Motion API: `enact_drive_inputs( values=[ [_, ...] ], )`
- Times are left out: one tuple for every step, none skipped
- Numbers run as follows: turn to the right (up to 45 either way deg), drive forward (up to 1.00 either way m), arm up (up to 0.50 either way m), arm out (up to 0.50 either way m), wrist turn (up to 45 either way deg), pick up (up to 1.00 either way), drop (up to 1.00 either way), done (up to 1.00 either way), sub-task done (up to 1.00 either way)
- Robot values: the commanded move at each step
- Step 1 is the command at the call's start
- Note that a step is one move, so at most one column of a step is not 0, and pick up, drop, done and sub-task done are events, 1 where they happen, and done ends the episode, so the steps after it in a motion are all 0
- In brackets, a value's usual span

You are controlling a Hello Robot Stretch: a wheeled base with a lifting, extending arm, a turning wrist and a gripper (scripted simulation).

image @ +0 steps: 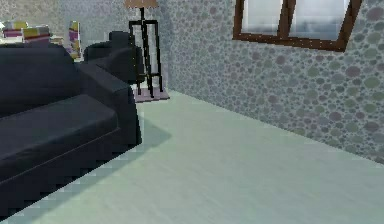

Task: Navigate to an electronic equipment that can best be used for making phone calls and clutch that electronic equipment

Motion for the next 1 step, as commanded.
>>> enact_drive_inputs(
  values=[
    [24.0, 0.0, 0.0, 0.0, 0.0, 0.0, 0.0, 0.0, 0.0]
  ],
)
